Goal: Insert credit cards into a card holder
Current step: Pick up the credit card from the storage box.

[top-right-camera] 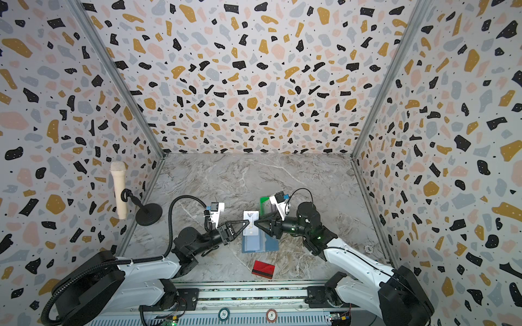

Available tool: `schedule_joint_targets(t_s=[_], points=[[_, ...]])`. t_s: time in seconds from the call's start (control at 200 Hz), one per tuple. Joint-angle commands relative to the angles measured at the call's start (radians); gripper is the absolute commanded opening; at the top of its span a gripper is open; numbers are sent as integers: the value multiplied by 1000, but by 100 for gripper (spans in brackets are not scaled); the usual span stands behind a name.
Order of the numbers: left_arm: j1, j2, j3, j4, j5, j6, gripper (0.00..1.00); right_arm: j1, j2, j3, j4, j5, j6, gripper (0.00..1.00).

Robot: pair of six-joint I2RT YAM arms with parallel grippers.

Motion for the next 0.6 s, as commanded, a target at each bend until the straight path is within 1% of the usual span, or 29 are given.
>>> schedule_joint_targets(t_s=[0.0, 0.175, 0.23, 0.255, 0.375, 0.41, 0.466, 0.531, 0.561, 0.596], points=[[-8, 4, 11, 31, 19, 14, 0, 1, 14, -2, 79, -73, 24, 29], [-13, 47, 25, 31, 34, 4, 0, 3, 23, -17, 106, -66, 45, 11], [-15, 63, 31, 14, 35, 3, 0, 5, 20, -25, 97, -59, 46, 3], [-15, 68, 34, -6, 33, 5, 3, 4, 17, -29, 88, -50, 48, 0], [-13, 81, 22, -60, 13, 15, 30, 4, -22, -72, 22, 33, 48, 0], [-12, 76, 13, -98, -8, 26, 35, 5, -38, -85, 2, 68, 47, 0], [-2, 52, -4, -190, -62, 52, 39, 3, -58, -102, -49, 128, 42, 0], [0, 22, -7, -338, -139, 106, 40, 4, -67, -118, -93, 194, 34, 0], [-1, 18, 9, -424, -176, 139, 39, 4, -60, -126, -105, 216, 35, 0], [-12, 28, 30, -497, -207, 174, 36, 5, -47, -136, -107, 235, 39, 0]])
